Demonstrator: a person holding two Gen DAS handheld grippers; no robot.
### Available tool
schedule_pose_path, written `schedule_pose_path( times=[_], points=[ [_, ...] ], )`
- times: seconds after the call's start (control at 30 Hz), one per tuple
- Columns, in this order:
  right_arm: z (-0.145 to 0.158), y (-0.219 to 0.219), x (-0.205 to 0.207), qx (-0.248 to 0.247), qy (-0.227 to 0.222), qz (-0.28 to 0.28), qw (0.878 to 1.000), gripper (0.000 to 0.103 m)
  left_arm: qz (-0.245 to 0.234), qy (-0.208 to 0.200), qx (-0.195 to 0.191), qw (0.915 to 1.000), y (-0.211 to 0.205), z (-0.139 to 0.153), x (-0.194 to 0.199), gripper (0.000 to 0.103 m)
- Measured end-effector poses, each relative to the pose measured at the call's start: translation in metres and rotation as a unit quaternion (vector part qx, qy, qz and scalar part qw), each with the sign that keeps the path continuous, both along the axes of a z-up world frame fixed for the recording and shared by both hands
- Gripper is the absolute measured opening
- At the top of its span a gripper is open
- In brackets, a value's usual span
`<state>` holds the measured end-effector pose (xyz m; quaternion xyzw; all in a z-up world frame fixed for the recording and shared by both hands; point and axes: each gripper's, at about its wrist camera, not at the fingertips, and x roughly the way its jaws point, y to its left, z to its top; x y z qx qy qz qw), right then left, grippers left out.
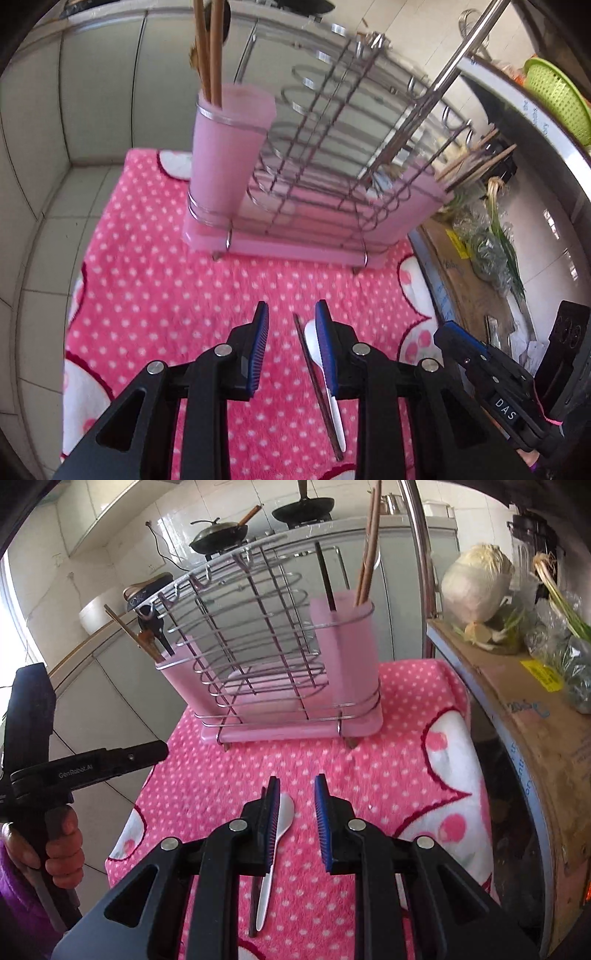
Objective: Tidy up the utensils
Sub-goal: 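Grasp a thin dark stick with the left tool while the right tool grasps the white plastic spoon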
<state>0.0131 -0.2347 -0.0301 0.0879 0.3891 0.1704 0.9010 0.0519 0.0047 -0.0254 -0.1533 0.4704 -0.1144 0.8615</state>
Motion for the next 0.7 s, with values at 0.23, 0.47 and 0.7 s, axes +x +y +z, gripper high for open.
schedule_pose_path(
  times=[0.23, 0.47, 0.7],
  points=[
    [-0.016, -0.009, 0.000, 0.011, 0.020, -0.007, 1.000, 0.019, -0.012, 0.130, -0.017, 0.9912, -0.027, -0.059, 0.033, 0.019],
    [-0.022, -0.016, 0.002, 0.022, 0.030, -0.010, 0.999, 0.019, -0.001, 0.154, 0.013, 0.9880, -0.045, -0.078, 0.053, 0.016],
    [-0.026, -0.015, 0.003, 0.028, 0.039, -0.005, 0.999, 0.019, -0.001, 0.164, 0.053, 0.9851, -0.070, -0.094, 0.067, 0.015]
  ],
)
